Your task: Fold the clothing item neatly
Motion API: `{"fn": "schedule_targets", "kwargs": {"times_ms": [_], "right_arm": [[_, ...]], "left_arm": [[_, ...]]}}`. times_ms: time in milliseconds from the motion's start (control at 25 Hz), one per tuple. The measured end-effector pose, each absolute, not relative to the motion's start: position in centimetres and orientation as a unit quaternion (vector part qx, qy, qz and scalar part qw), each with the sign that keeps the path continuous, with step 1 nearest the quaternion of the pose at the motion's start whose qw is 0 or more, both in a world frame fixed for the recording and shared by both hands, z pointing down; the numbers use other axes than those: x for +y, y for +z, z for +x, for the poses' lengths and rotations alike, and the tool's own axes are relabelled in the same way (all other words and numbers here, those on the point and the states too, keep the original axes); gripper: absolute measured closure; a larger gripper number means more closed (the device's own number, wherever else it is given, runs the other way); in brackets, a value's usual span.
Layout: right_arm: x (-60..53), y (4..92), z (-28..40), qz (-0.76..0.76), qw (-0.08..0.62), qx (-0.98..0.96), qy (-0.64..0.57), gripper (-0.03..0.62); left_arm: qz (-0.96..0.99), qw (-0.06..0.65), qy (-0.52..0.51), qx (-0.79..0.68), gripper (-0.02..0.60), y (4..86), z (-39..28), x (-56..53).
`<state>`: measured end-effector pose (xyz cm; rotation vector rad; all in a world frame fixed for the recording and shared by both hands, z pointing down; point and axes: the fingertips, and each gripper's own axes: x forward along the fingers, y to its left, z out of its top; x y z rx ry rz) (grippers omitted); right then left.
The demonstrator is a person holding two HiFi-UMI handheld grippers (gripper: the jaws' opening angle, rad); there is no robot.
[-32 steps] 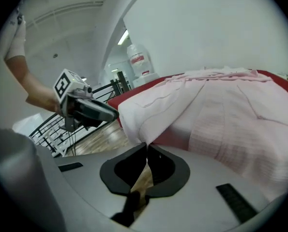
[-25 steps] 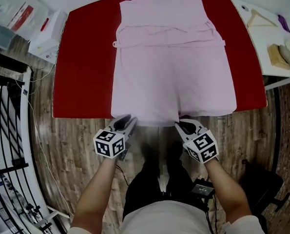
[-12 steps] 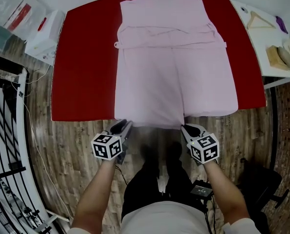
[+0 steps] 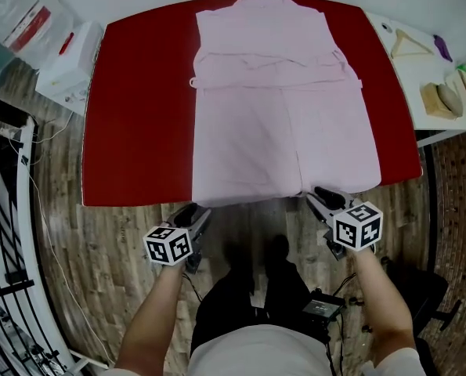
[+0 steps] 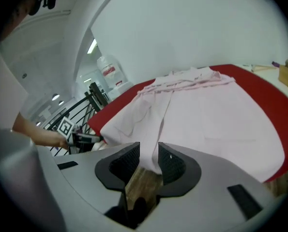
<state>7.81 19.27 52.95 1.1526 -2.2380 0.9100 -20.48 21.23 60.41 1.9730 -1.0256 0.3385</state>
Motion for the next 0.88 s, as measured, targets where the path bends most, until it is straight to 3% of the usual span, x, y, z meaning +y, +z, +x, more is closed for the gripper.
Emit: {"fn": "schedule_targets", "kwargs": {"times_ms": [160,520,680,880], "right_arm": [[9.7,50.8,7.4,0.442,0.210,-0.820,0.296,0.496],[-4.8,54.3,4.6,0.455,0.248,-0.810,0.273,0.496],[-7.1,55.3,4.2,0.454,0.247,-0.800,0.305,0.496],[-8.1,55.5,3.4,0.441,0.234,-0.784,0.369,0.496]], "left_arm": [[0.794,0.424,0.112,-0.421,0.377,60.7,-20.4,20.3],[0.792,0.427,0.080,-0.429,0.387,61.4,-20.0,19.6],[0.794,0.442,0.072,-0.412,0.517,61.3,-19.2,20.0],[0.795,0.448,0.060,-0.406,0.557,60.8,-19.1,20.3]]}}
